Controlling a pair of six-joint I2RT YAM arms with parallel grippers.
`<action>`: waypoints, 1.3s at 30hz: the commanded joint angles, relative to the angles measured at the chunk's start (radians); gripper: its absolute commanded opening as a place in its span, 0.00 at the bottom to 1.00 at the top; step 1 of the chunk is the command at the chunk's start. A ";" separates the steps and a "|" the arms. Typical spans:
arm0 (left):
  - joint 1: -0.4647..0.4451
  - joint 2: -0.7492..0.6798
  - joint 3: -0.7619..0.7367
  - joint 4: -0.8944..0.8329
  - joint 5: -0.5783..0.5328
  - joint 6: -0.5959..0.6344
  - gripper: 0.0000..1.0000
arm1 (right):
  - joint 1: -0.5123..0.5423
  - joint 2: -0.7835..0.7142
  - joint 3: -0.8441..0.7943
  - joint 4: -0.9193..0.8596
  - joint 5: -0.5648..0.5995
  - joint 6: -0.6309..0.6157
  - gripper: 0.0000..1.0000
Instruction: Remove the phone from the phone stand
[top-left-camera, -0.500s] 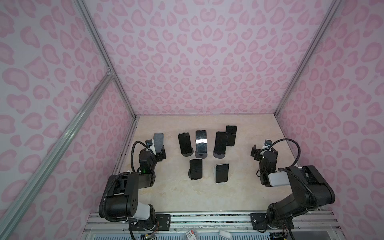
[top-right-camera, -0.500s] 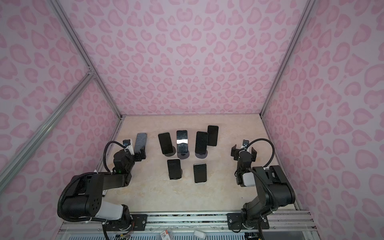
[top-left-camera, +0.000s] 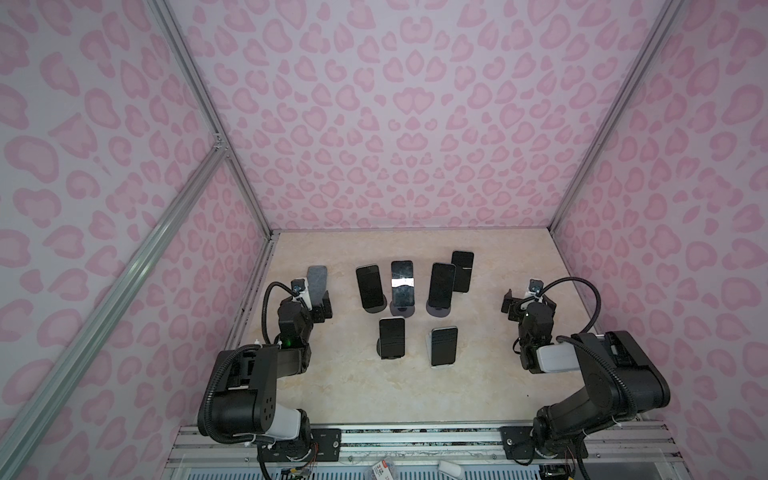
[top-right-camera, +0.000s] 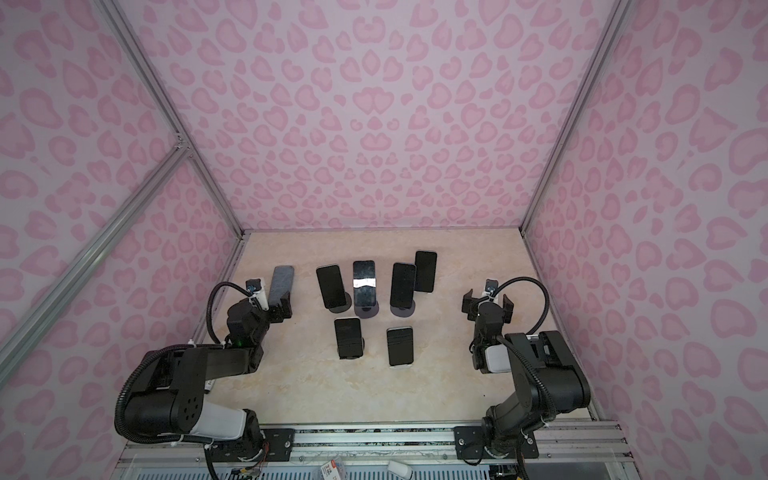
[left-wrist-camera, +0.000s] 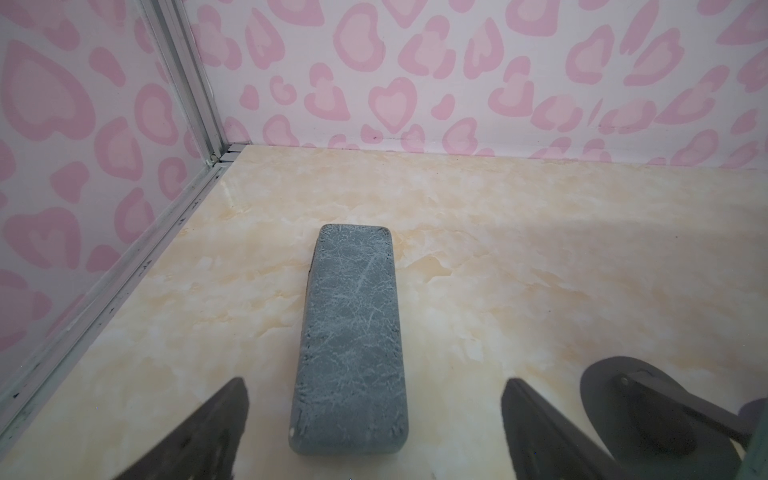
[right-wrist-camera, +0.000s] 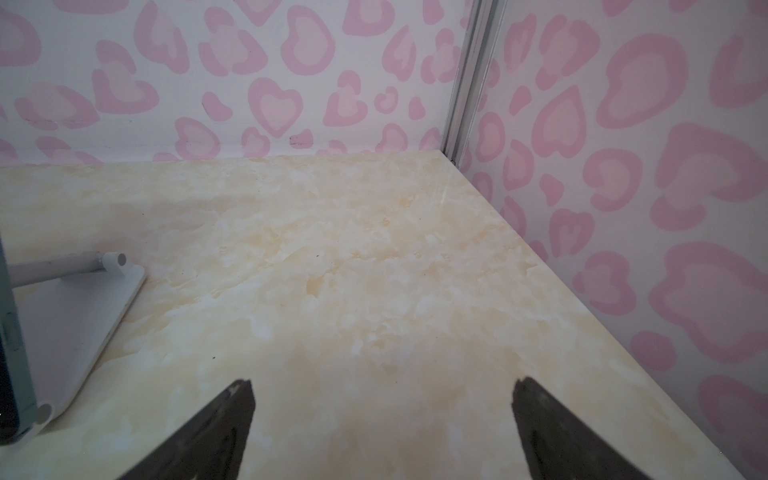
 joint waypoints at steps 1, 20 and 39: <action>0.000 0.004 0.008 0.035 0.011 0.005 0.98 | 0.000 0.005 0.001 0.035 0.011 0.001 0.99; 0.001 0.004 0.011 0.030 0.000 -0.003 0.98 | -0.026 0.001 0.007 0.018 0.001 0.034 0.99; -0.004 -0.382 0.359 -0.595 0.009 -0.130 0.98 | 0.060 -0.196 0.285 -0.563 0.166 -0.042 0.99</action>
